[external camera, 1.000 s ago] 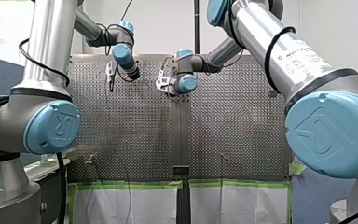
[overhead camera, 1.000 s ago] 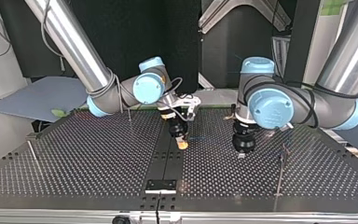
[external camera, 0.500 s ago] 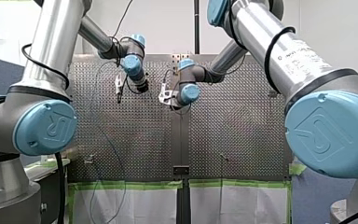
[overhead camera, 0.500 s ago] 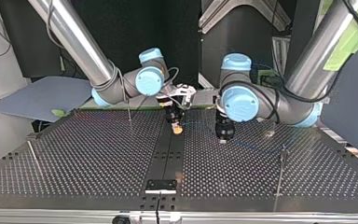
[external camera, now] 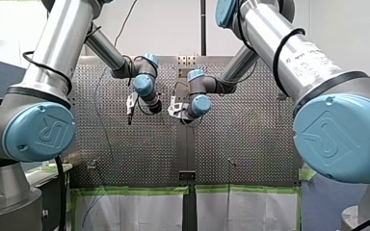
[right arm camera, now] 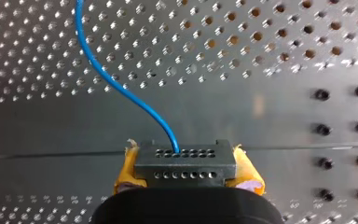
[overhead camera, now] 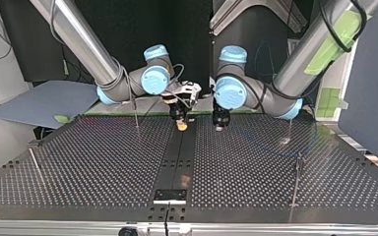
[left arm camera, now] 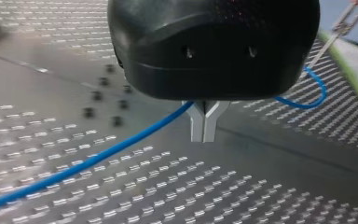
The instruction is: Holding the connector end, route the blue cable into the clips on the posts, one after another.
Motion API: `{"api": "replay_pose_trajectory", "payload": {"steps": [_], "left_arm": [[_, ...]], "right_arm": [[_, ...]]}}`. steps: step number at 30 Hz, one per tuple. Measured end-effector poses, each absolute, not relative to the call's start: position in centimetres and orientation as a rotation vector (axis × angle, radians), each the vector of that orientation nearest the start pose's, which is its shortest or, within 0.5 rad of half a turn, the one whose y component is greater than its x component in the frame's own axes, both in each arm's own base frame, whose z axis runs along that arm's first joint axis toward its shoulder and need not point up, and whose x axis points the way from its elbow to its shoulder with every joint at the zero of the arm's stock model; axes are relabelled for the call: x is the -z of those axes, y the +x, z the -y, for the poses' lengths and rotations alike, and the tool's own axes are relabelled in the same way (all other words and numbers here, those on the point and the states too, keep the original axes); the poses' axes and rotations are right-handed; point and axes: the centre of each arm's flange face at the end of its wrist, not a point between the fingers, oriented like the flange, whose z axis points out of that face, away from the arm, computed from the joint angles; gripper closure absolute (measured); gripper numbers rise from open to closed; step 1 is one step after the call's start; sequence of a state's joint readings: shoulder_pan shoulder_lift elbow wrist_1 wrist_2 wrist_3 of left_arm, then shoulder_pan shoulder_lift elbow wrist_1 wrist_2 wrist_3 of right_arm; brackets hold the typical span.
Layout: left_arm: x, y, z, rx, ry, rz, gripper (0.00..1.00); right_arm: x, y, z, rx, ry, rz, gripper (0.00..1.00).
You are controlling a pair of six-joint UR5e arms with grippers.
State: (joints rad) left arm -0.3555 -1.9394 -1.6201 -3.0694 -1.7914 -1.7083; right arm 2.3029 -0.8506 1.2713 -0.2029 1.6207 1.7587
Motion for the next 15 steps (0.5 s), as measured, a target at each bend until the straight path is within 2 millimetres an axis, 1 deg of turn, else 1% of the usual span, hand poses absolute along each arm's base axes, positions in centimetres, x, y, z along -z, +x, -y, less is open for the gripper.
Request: {"api": "replay_pose_trajectory", "payload": {"steps": [5, 8, 15], "left_arm": [[-24.0, 48.7, 31.1, 0.124, 0.083, -1.947, 1.00], [-22.5, 48.0, 31.3, 0.132, 0.084, -1.955, 1.00], [-21.1, 47.3, 32.4, 0.148, 0.108, -1.937, 1.00]], "right_arm": [[-18.8, 56.2, 44.7, 2.144, -2.467, -1.481, 1.00], [-17.7, 55.5, 44.6, 2.139, -2.465, -1.498, 1.00], [-15.3, 54.2, 43.9, 2.138, -2.454, -1.522, 1.00]]}}
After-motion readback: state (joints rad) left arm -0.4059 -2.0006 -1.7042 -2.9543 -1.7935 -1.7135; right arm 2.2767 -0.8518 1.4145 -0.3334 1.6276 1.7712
